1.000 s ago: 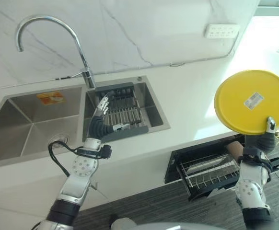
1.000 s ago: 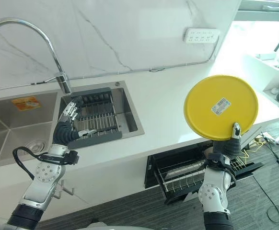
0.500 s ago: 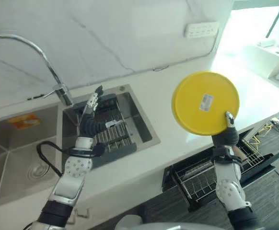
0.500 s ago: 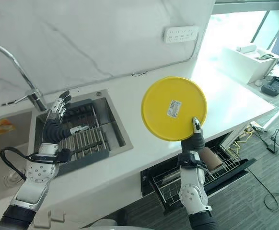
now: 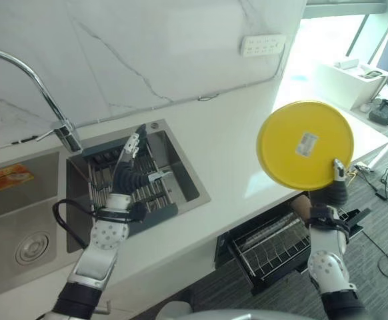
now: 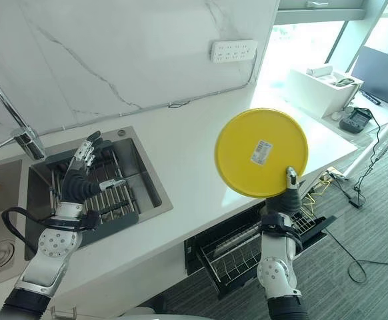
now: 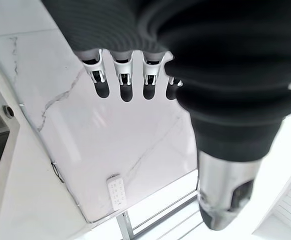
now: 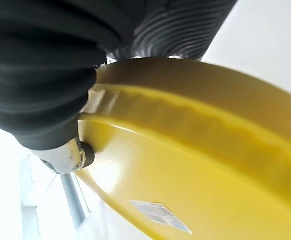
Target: Place the dishes in the dishwasher.
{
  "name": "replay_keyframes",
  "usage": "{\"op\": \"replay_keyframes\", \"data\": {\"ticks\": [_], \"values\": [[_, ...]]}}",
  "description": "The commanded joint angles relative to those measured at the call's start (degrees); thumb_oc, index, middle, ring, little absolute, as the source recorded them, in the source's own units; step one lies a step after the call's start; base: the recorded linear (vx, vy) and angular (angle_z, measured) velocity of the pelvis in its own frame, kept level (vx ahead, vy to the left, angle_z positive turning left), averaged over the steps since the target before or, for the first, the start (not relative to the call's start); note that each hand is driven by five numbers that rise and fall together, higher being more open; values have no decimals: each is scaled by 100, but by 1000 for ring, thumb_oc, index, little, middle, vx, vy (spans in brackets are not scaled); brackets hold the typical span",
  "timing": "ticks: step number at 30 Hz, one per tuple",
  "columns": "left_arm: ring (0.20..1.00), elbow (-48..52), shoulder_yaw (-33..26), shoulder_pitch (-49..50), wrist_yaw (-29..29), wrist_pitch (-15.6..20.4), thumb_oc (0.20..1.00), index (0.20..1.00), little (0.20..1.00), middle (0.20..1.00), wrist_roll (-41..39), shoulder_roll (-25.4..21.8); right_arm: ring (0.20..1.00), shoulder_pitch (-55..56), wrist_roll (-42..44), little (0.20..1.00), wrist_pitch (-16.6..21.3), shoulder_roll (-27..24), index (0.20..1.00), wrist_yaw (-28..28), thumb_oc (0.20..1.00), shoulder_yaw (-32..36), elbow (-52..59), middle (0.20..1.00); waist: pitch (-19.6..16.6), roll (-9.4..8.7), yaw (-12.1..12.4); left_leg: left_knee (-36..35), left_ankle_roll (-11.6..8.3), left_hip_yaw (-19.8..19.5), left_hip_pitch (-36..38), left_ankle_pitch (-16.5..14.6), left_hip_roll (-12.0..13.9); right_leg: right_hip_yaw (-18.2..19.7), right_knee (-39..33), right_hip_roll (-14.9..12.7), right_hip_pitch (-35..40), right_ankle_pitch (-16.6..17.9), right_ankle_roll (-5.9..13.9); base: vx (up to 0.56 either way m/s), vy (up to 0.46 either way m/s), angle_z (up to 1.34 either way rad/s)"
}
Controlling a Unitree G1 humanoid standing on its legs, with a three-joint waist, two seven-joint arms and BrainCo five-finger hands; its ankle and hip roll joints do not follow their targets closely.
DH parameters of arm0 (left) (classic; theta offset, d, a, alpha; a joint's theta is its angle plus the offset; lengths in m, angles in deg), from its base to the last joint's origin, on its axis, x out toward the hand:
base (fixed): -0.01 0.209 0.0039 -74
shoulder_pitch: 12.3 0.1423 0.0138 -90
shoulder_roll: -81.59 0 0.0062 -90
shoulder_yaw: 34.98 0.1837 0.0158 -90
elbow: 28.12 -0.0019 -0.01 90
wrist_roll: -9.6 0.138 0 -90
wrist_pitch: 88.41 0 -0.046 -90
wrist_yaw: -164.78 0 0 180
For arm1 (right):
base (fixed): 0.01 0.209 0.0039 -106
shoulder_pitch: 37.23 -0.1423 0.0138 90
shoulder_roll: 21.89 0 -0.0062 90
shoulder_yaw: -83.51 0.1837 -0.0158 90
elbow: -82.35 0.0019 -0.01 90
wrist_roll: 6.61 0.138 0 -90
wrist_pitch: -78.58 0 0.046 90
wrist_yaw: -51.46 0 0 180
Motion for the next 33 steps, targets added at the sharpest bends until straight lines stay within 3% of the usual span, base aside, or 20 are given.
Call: {"op": "replay_keyframes", "data": {"ticks": [1, 7, 11, 18, 21, 27, 33], "values": [[1000, 90, -292, -205, -73, 277, 1000, 1000, 1000, 1000, 223, -64, 200, -320, 1, 200, 525, -123, 200, -203, 200, 379, 448, 200, -283, 204, 15, -11, -293, -232, 185, -628, 455, -619, 156, -219, -328, 272, 134, -24, -12, -4], [1000, 44, -559, -41, 168, 386, 1000, 1000, 1000, 1000, 76, -115, 200, 58, -168, 200, 780, -124, 200, 157, 200, 1043, 316, 200, -284, 168, -224, -11, -285, -121, 215, -686, 484, -462, 220, -155, -426, 240, 105, -12, -34, -7], [1000, 7, -642, -73, 293, 415, 1000, 1000, 1000, 1000, -25, -167, 200, 265, -507, 200, 630, -149, 200, 418, 200, 1271, 35, 200, -251, 172, -367, -11, -280, -37, 238, -703, 510, -409, 371, -164, -492, 176, 117, -2, -50, -12], [1000, 107, -579, -211, 356, 363, 1000, 1000, 1000, 1000, 9, -227, 200, 478, -2166, 200, 943, -160, 200, 1312, 200, 969, -499, 200, -208, 195, -558, -11, -324, 285, 290, -748, 627, -410, 357, -273, -534, 218, 193, -9, -69, -32], [1000, 103, -576, -247, 339, 386, 1000, 1000, 1000, 1000, 10, -240, 200, 533, -2232, 200, 990, -198, 200, 1317, 200, 990, -638, 200, -206, 209, -626, -11, -332, 362, 314, -764, 653, -345, 341, -285, -538, 228, 203, 36, -28, -25], [1000, 133, -549, -181, 389, 377, 1000, 1000, 1000, 1000, 140, -194, 200, 637, -2544, 200, 811, -112, 200, 1110, 200, 655, -946, 200, -198, 226, -647, -11, -319, 368, 367, -810, 631, -253, 268, -288, -518, 267, 210, 41, -12, -11], [1000, 127, -570, -103, 466, 433, 1000, 1000, 1000, 1000, 106, -244, 200, 581, -4359, 200, 679, -445, 200, 1782, 200, 352, -757, 200, -204, 218, -620, -11, -326, 406, 394, -847, 621, -266, 172, -327, -477, 314, 245, 3, 0, -1]]}}
